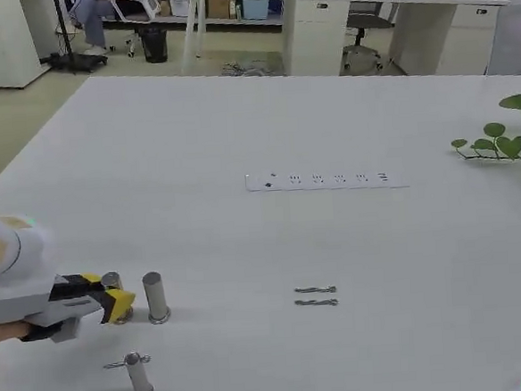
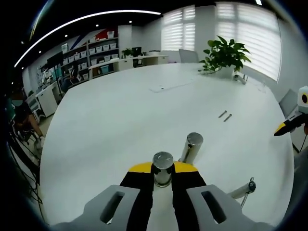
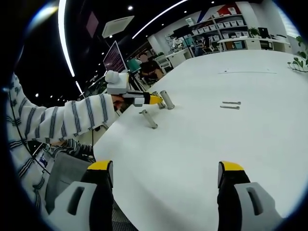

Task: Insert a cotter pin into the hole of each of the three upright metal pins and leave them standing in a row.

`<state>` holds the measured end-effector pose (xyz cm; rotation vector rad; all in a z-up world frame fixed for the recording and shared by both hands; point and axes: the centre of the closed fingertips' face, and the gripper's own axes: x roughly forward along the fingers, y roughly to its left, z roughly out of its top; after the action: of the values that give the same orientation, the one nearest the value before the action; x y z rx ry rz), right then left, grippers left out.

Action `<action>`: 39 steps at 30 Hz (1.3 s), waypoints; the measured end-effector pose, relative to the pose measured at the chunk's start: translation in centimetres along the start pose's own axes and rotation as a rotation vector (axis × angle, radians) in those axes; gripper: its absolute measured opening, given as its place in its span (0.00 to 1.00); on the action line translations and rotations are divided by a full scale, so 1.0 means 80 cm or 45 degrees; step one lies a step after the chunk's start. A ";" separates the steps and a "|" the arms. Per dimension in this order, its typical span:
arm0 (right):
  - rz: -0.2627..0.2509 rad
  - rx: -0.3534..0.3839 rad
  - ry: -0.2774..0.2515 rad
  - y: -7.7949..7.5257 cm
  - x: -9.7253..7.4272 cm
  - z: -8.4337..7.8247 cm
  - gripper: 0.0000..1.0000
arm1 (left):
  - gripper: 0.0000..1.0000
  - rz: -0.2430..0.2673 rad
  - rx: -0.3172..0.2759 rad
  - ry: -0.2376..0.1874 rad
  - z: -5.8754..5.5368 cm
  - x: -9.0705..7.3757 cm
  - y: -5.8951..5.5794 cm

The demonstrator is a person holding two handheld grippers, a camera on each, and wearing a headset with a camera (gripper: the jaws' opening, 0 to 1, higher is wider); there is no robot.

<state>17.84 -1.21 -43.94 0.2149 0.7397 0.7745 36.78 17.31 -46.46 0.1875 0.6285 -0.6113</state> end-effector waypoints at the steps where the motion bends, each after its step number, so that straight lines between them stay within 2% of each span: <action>1: -0.001 -0.002 -0.001 0.000 0.000 0.000 0.89 | 0.09 0.009 -0.012 0.001 0.000 -0.001 0.001; 3: -0.001 -0.003 -0.002 0.001 0.000 0.001 0.89 | 0.09 0.028 -0.053 0.006 -0.002 -0.003 0.004; 7: 0.000 -0.019 -0.005 0.003 -0.001 0.004 0.89 | 0.09 0.028 -0.044 -0.006 0.003 -0.013 0.004; 10: -0.004 -0.037 -0.008 0.001 -0.002 0.008 0.89 | 0.09 0.021 -0.019 -0.049 0.016 -0.024 0.003; 11: -0.006 -0.044 -0.011 0.000 -0.004 0.009 0.89 | 0.09 0.012 0.020 -0.077 0.024 -0.029 0.002; 15: -0.021 -0.067 -0.018 -0.004 -0.010 0.015 0.88 | 0.09 0.010 0.011 -0.114 0.039 -0.050 -0.002; 21: -0.065 -0.102 -0.035 -0.017 -0.022 0.022 0.88 | 0.09 0.016 0.044 -0.139 0.049 -0.073 -0.014; 23: -0.092 -0.100 -0.052 -0.026 -0.031 0.026 0.87 | 0.09 -0.006 0.047 -0.156 0.052 -0.084 -0.025; 25: -0.107 -0.099 -0.060 -0.030 -0.036 0.028 0.87 | 0.09 -0.059 0.067 -0.142 0.049 -0.090 -0.039; 29: -0.140 -0.108 -0.078 -0.037 -0.047 0.033 0.87 | 0.09 -0.107 0.095 -0.133 0.045 -0.099 -0.060; 34: -0.159 -0.110 -0.087 -0.035 -0.054 0.032 0.87 | 0.09 -0.185 0.137 -0.160 0.049 -0.108 -0.098; 37: -0.164 -0.106 -0.085 -0.034 -0.056 0.028 0.87 | 0.09 -0.253 0.194 -0.165 0.051 -0.112 -0.130; 39: -0.163 -0.101 -0.079 -0.034 -0.057 0.026 0.87 | 0.09 -0.281 0.229 -0.175 0.051 -0.114 -0.146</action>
<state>18.58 -6.15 -41.21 0.1186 0.6560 0.6711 26.08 10.77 -37.55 0.2442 0.4640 -0.8872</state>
